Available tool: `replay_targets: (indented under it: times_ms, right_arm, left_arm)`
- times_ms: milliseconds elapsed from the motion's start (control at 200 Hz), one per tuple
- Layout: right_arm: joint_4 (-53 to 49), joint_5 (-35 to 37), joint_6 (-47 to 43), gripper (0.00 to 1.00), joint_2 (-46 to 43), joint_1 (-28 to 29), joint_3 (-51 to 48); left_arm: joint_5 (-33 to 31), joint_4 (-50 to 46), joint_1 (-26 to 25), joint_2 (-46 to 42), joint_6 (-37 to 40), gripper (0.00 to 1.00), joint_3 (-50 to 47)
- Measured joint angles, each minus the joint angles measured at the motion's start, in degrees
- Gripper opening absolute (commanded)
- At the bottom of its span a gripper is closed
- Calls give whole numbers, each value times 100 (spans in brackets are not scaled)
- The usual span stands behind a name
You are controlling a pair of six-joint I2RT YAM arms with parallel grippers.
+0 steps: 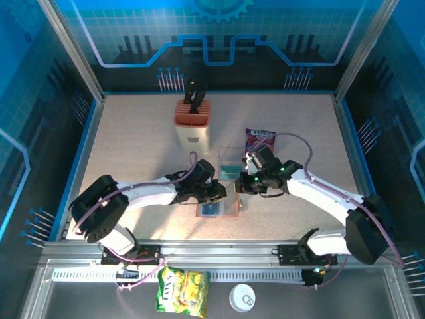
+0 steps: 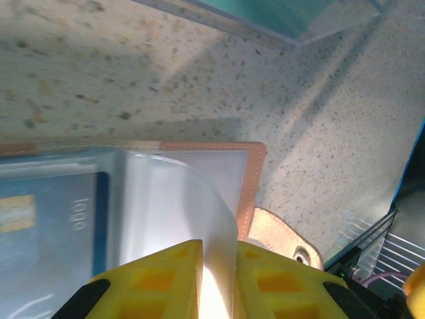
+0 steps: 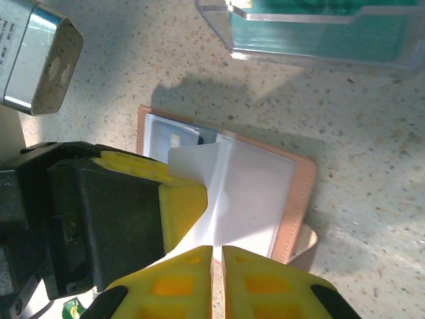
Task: Take the credit cards out of the card holder
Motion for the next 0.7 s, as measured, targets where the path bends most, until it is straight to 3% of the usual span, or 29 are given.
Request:
replay_targets:
  times_ms: [270, 700]
  right_arm:
    - [-138, 17, -4, 14, -264, -81, -52]
    - [44, -175, 74, 15, -114, -70, -59]
  left_arm:
    - [105, 87, -61, 323, 81, 36, 374]
    - [28, -96, 146, -85, 304, 36, 260]
